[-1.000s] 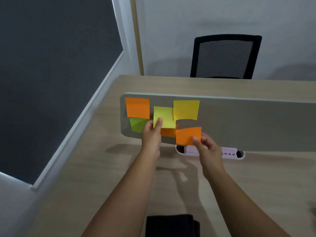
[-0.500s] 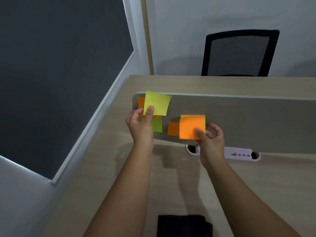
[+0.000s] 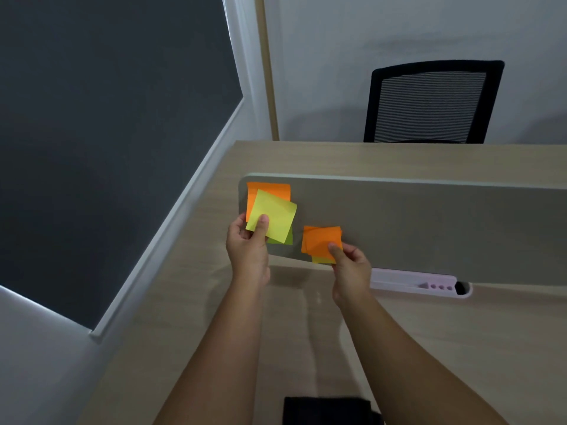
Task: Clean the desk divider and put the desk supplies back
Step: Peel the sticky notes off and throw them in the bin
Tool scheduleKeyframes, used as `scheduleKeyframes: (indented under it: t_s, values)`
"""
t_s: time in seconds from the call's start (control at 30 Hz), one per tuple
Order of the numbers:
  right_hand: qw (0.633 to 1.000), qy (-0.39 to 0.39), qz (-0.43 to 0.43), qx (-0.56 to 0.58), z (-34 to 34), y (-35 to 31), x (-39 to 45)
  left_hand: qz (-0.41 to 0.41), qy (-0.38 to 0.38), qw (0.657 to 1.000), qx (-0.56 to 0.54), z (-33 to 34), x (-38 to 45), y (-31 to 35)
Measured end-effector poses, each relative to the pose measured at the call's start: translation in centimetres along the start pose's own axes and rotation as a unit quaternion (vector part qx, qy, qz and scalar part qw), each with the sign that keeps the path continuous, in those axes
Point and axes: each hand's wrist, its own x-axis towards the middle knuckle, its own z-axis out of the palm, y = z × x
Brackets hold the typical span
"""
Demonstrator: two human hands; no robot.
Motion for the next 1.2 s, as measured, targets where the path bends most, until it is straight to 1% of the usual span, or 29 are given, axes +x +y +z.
scheduleKeyframes:
  t_s: [0.13,0.3,0.4,0.47,0.57,0.7,0.8,0.87,1.0,1.1,1.2]
  values:
    - [1.000,0.008,-0.004,-0.008,0.0,0.1,0.3,0.000,-0.025,0.999,0.025,-0.1,0.0,0.1]
    - [0.999,-0.012,-0.029,-0.027,-1.0,0.3,0.1,-0.027,-0.029,0.999,0.002,-0.2,0.0,-0.9]
    - [0.998,-0.025,-0.039,-0.031,-1.3,0.1,-0.3,-0.071,0.000,0.997,-0.025,-0.9,-0.5,-2.3]
    - [0.999,-0.017,-0.041,-0.030,-2.0,0.3,-0.9,-0.095,0.015,0.995,-0.029,-1.8,-0.6,-3.5]
    - [0.999,-0.003,-0.019,-0.042,-4.3,1.9,-1.7,-0.127,0.009,0.992,0.010,-2.7,0.3,-4.9]
    - [0.998,-0.018,0.021,-0.050,-7.4,3.4,-3.1,-0.171,0.000,0.985,0.035,-2.2,1.0,-5.4]
    - [0.996,-0.033,0.031,-0.071,-8.9,3.5,-3.8,-0.173,-0.022,0.985,0.007,-1.7,1.3,-5.4]
    - [0.997,-0.032,0.031,-0.065,-9.6,2.9,-4.0,-0.167,-0.021,0.985,-0.020,-1.5,1.2,-5.3]
    - [0.999,-0.024,0.034,-0.030,-10.2,1.0,-4.7,-0.146,0.019,0.988,-0.045,-1.6,0.7,-4.8]
    - [0.999,-0.025,0.046,-0.008,-10.4,-0.1,-5.7,-0.128,0.042,0.991,-0.016,-2.2,-0.6,-3.9]
    - [0.998,-0.034,0.061,0.000,-10.6,-0.5,-7.2,-0.124,0.064,0.990,-0.011,-4.1,-3.1,-3.2]
